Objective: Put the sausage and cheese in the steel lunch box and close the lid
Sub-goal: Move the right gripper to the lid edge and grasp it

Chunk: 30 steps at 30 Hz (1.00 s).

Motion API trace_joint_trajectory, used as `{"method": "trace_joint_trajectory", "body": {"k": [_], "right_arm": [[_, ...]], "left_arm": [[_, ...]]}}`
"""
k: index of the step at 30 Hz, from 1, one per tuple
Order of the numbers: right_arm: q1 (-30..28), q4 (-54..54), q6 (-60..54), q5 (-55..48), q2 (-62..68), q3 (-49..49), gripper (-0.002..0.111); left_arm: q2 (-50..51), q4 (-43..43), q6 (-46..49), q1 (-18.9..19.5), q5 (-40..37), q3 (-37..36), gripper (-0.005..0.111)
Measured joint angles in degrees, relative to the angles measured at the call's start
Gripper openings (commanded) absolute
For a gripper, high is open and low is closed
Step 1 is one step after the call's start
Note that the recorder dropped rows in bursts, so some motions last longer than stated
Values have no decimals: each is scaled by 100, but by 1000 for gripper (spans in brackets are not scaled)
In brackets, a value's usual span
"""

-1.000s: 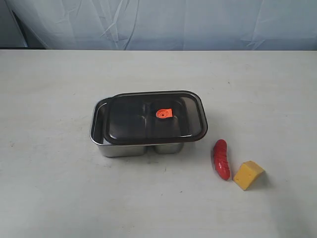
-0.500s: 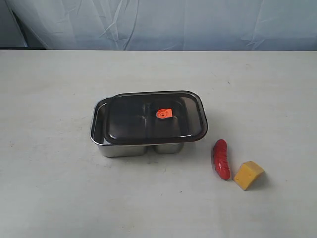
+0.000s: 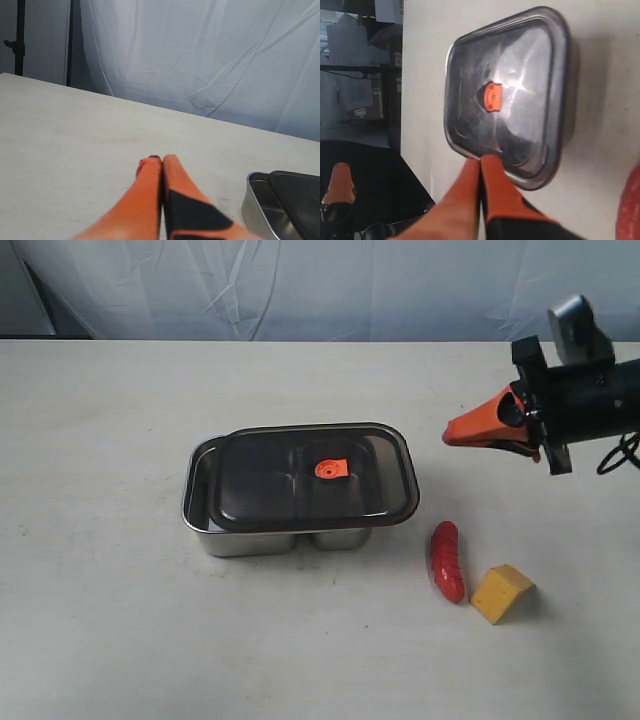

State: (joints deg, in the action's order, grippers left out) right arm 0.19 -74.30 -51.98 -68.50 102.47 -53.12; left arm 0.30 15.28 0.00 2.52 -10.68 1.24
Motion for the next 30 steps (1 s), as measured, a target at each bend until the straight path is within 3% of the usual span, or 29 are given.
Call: {"method": "trace_joint_trajectory", "body": {"k": [3,6,13,19,22,26,30], "right_arm": [[0,-14,-22,-20,758,-97,38],[0,-18,-33,-36,1232,-97,54],[85,-396,-172,-37,1665,-120,55],[653,-557,-219,-46,1696,-119,55],[869,-566,-230,-6,1696,-119,45],[922,-566,-307,19,1696,-119,2],[922,-579,-377,-84,1605,-131,2]], "left_arm": [[0,0,0,0,0,0,0],[0,0,0,0,0,0,0],[0,0,0,0,0,0,0],[0,0,0,0,0,0,0],[0,0,0,0,0,0,0],[0,0,0,0,0,0,0],[0,0,0,0,0,0,0]]}}
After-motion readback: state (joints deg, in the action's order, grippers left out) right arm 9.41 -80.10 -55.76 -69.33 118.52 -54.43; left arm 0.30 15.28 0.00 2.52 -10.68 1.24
